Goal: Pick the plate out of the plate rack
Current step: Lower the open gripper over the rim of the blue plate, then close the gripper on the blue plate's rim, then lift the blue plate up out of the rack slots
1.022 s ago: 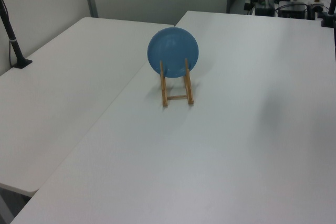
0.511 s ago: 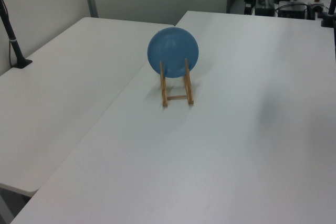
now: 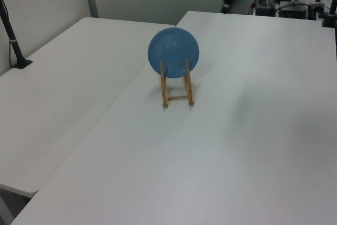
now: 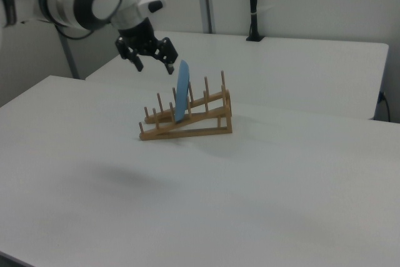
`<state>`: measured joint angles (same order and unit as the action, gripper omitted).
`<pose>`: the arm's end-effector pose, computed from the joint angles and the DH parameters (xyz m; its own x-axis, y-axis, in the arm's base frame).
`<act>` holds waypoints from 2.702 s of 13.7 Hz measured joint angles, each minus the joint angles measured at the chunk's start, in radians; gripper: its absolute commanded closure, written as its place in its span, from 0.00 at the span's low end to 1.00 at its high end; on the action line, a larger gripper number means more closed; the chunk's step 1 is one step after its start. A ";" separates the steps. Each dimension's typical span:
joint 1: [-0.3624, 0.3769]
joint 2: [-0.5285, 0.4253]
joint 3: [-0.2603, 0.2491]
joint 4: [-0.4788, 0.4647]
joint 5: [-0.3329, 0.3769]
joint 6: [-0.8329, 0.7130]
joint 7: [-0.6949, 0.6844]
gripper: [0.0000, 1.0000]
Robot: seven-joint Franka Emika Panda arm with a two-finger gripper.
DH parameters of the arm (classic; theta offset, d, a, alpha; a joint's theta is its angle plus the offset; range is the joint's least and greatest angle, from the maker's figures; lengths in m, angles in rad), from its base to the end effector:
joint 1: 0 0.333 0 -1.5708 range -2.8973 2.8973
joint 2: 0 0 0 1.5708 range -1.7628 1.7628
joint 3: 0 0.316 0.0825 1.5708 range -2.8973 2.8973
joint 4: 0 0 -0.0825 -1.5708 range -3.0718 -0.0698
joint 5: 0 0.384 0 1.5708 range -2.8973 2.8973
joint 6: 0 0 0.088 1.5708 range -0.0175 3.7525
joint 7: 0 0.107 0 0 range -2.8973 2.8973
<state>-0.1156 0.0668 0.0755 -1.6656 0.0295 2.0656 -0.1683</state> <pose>0.6133 -0.0245 0.5902 0.9377 0.1143 0.3281 0.1137 -0.9933 0.0211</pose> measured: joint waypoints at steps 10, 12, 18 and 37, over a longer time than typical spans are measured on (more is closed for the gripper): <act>0.046 0.254 0.000 0.017 -0.114 0.398 0.157 0.04; 0.046 0.296 0.000 0.038 -0.145 0.426 0.206 0.29; 0.068 0.355 0.000 0.091 -0.213 0.440 0.308 0.88; 0.028 0.094 -0.001 0.119 -0.092 -0.065 0.222 1.00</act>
<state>-0.0875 0.1608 0.0745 -1.5464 -0.0628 2.0010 0.0534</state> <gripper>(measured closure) 0.894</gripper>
